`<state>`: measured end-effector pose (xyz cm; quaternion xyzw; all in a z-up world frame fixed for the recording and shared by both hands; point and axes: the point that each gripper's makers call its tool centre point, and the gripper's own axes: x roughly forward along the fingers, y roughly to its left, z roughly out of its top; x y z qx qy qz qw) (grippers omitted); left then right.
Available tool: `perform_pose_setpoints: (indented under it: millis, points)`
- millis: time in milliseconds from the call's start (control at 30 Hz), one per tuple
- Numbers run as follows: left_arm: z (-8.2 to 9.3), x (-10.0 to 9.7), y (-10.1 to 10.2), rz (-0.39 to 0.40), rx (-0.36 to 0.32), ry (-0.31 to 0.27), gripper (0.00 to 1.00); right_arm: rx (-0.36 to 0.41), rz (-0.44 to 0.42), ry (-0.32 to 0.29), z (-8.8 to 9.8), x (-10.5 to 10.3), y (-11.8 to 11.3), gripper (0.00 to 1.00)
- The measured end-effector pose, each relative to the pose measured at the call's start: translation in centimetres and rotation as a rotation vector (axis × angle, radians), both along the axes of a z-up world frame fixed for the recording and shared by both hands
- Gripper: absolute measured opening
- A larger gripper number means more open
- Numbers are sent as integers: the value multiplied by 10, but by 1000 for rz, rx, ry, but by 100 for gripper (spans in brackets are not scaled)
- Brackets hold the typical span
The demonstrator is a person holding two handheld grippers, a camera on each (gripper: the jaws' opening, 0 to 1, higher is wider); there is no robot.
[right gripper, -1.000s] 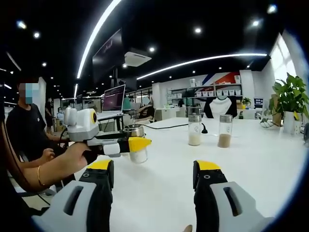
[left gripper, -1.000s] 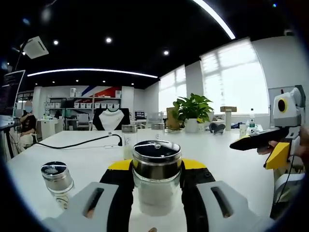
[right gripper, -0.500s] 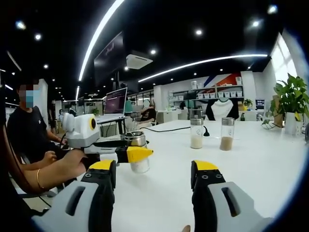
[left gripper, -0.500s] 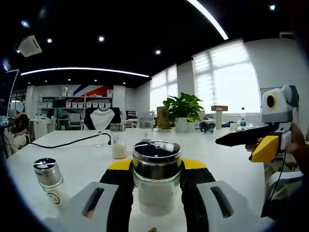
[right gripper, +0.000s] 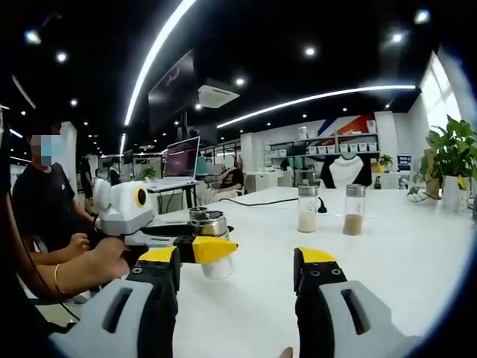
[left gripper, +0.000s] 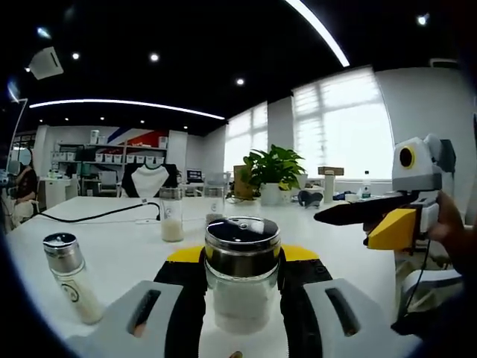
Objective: Rotate the seasoning bottle until the label or dispensing opening points toward the visible target arrow and the bottle remains upright within the marked orientation range
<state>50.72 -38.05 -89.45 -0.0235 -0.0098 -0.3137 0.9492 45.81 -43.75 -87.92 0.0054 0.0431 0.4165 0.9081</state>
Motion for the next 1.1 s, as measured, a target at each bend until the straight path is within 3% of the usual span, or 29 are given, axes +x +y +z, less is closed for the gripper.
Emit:
perform_pose_setpoints:
  millis: [1100]
  points:
    - [-6,-24,-29,-115,2,17,38,0,27,-2,2,-3,10,58]
